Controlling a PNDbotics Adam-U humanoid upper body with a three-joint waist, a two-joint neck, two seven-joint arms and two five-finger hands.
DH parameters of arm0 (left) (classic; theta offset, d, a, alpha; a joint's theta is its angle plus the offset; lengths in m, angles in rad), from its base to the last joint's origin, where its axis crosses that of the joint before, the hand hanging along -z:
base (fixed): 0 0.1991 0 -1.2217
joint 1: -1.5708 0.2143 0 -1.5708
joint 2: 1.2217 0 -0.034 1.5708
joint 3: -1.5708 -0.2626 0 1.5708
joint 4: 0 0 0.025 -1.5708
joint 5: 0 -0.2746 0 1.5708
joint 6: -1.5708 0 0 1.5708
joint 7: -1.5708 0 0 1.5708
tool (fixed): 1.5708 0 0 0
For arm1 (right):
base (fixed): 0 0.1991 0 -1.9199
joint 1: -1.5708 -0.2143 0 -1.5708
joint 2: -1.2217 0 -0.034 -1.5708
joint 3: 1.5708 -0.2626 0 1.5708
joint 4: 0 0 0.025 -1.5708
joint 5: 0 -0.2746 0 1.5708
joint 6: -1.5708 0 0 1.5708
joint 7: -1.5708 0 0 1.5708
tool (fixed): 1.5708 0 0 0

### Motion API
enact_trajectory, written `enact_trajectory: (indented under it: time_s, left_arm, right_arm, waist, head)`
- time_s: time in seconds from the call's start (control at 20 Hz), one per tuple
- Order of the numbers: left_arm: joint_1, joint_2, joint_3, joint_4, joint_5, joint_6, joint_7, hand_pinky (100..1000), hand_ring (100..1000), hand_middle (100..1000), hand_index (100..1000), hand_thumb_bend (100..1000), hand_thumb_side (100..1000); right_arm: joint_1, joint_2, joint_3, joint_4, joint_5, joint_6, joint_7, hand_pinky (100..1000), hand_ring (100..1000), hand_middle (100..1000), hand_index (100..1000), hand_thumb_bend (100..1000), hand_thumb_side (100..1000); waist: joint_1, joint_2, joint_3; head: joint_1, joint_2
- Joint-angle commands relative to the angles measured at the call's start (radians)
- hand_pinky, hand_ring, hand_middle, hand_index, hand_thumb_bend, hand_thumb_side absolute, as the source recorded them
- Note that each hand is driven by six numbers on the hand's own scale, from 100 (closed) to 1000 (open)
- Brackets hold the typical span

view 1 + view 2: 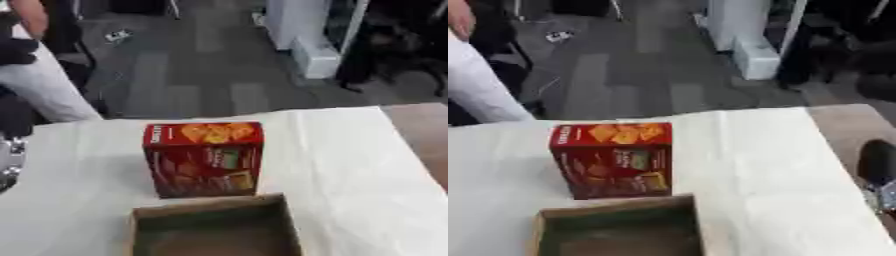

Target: Pick up objects on the table and place them in the box.

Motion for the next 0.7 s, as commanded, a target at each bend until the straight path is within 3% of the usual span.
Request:
enact_trajectory:
  time_s: [0.05, 0.4, 0.7]
  left_arm:
    - [-0.013, 0.04, -0.003, -0.014, -0.019, 0.001, 0.001, 780, 813, 856, 876, 100, 660]
    - [-0.019, 0.057, -0.016, -0.014, -0.025, -0.002, -0.009, 799, 827, 872, 885, 100, 659]
    - [-0.033, 0.045, -0.024, -0.014, -0.015, -0.009, -0.014, 798, 826, 872, 886, 101, 656]
  right_arm:
    - [-0.004, -0.033, -0.011, -0.005, -0.001, 0.003, 0.005, 510, 689, 794, 807, 100, 714]
    - [-0.005, -0.034, -0.01, -0.005, -0.009, 0.003, 0.019, 516, 705, 812, 818, 100, 711]
    - [-0.016, -0.033, 0.026, 0.058, -0.053, -0.003, 0.103, 534, 729, 818, 820, 100, 706]
  waist:
    - [-0.001, -0.017, 0.001]
    - [0.001, -0.016, 0.003]
    - [-0.001, -0.018, 0.009]
  head:
    - [-0.004, -0.017]
    - [0.033, -0.004]
    - [0.114, 0.043]
